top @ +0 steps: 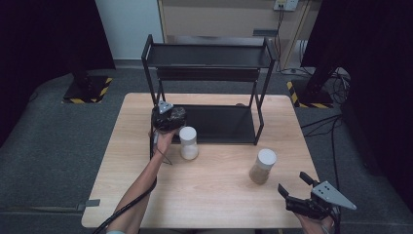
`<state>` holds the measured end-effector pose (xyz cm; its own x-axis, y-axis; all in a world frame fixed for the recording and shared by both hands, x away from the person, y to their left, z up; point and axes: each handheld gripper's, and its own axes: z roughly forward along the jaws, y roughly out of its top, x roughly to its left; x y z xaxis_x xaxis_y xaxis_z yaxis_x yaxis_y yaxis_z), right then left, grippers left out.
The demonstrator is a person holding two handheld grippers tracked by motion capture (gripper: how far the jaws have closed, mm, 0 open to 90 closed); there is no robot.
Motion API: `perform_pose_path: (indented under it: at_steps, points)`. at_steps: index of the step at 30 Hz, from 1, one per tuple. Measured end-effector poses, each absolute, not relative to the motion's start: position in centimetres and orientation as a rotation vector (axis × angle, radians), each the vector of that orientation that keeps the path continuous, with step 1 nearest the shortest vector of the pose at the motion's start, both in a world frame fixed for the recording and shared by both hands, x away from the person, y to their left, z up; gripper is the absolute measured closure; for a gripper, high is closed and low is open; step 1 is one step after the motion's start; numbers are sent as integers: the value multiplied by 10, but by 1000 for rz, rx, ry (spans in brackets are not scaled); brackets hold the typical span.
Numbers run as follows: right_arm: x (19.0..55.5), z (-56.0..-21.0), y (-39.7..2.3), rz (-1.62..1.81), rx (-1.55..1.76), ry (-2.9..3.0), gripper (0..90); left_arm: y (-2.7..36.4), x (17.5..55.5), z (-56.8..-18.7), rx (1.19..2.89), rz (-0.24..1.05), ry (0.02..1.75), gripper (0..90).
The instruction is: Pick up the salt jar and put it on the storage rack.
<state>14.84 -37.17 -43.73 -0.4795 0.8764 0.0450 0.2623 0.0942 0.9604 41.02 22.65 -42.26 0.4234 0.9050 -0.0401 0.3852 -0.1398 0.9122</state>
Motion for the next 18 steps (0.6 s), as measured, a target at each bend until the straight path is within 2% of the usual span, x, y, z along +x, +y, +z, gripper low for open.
perform_pose_path:
  at_steps: [3, 12, 18]
  points:
    - [148, -437, -372, 1403, 1112, 1814, 82, 226, 411, -421, 1729, 686, 1129, 332]
    - [148, -437, -372, 1404, 1110, 1813, 82, 224, 412, -408, 1715, 708, 1103, 175]
    - [148, -437, -372, 1405, 1111, 1813, 82, 232, 413, -396, 1686, 691, 1091, 125]
